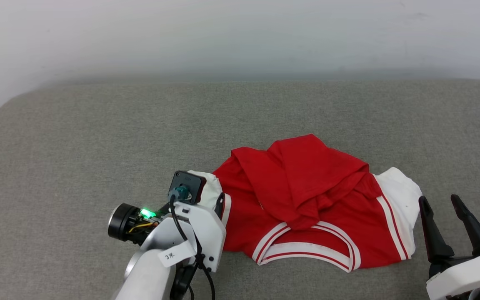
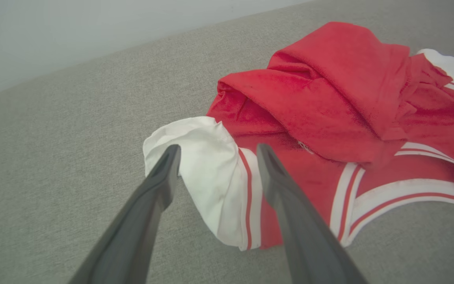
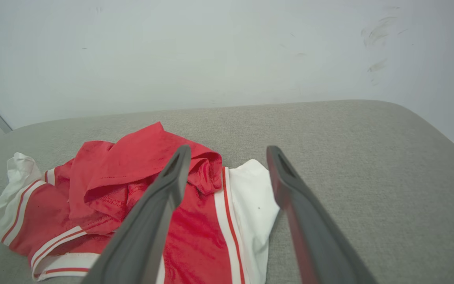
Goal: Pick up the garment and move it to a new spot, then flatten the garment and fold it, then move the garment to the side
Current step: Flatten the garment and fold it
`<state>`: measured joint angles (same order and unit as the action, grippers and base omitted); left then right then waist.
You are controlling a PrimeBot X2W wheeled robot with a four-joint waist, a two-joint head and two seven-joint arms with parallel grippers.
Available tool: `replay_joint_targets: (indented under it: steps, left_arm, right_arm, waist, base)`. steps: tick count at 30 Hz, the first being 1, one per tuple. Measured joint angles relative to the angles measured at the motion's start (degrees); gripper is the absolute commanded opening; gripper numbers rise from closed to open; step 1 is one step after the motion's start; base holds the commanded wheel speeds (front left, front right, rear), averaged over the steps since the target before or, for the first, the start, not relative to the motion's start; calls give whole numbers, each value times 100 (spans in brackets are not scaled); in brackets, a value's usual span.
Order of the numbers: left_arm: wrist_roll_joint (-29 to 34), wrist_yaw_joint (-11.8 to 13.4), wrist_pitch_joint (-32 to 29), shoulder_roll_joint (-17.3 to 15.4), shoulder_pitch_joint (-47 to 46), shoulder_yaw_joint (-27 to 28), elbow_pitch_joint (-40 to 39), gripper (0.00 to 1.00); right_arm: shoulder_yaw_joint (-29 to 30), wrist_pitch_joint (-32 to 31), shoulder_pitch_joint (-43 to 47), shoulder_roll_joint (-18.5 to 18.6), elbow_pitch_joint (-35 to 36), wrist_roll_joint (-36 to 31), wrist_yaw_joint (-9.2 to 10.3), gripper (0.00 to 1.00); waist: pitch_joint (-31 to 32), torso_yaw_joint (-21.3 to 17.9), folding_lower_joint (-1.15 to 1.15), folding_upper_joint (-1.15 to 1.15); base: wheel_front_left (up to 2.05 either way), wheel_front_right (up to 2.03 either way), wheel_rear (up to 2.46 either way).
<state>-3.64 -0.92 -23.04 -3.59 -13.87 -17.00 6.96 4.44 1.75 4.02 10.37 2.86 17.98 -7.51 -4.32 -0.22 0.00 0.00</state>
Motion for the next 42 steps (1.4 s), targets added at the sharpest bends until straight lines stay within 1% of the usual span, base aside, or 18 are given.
replay_joint_targets:
  steps: [4,8,9,14,20,24,25,26,27,34,37,42]
  left_arm:
    - [30,71,-358,-9,-237,-1,81,100]
    - [59,246,-454,-42,-384,73,288,100]
    - [59,255,-460,-54,-418,93,341,100]
    - [14,319,-426,-81,-516,165,643,100]
    - [38,447,-186,-73,-723,141,857,100]
    - [32,454,-107,-37,-789,71,1002,100]
    - [7,454,-108,-30,-811,59,1040,94]
    - [-13,454,-107,-24,-837,51,1074,39]
    - [-29,455,-93,-19,-861,53,1098,0]
    - [-248,406,277,7,-877,-13,1063,0]
    - [-532,367,445,32,-737,22,770,0]
    - [-951,334,505,-12,-134,249,185,0]
  right_arm:
    - [-62,86,-82,-18,-21,4,0,100]
    - [-121,213,-145,-9,-107,33,0,100]
    - [-134,246,-150,-3,-126,53,0,100]
    - [-189,382,-180,35,-281,102,0,100]
    - [-281,460,-276,47,-409,122,0,100]
    - [-349,508,-306,52,-495,123,0,100]
    - [-355,528,-327,52,-505,123,0,100]
    - [-361,531,-352,53,-520,123,0,100]
    - [-374,536,-373,53,-535,123,0,100]
    - [-364,587,-392,80,-708,121,0,100]
    - [-300,586,-368,103,-775,103,0,100]
    - [-185,570,-264,105,-851,64,0,100]
  waist:
    - [-136,-147,0,0]
    - [-294,-273,0,0]
    - [-332,-298,0,0]
    - [-469,-380,0,0]
    - [-591,-407,0,0]
    - [-661,-402,0,0]
    - [-676,-398,1,0]
    - [-687,-394,0,0]
    - [-695,-388,0,0]
    - [-591,-284,0,0]
    - [-488,-186,0,0]
    - [-338,70,0,0]
  base:
    - [0,0,0]
    - [0,0,0]
    - [0,0,0]
    - [0,0,0]
    - [0,0,0]
    - [0,0,0]
    - [0,0,0]
    - [0,0,0]
    - [0,0,0]
    - [0,0,0]
    - [0,0,0]
    - [0,0,0]
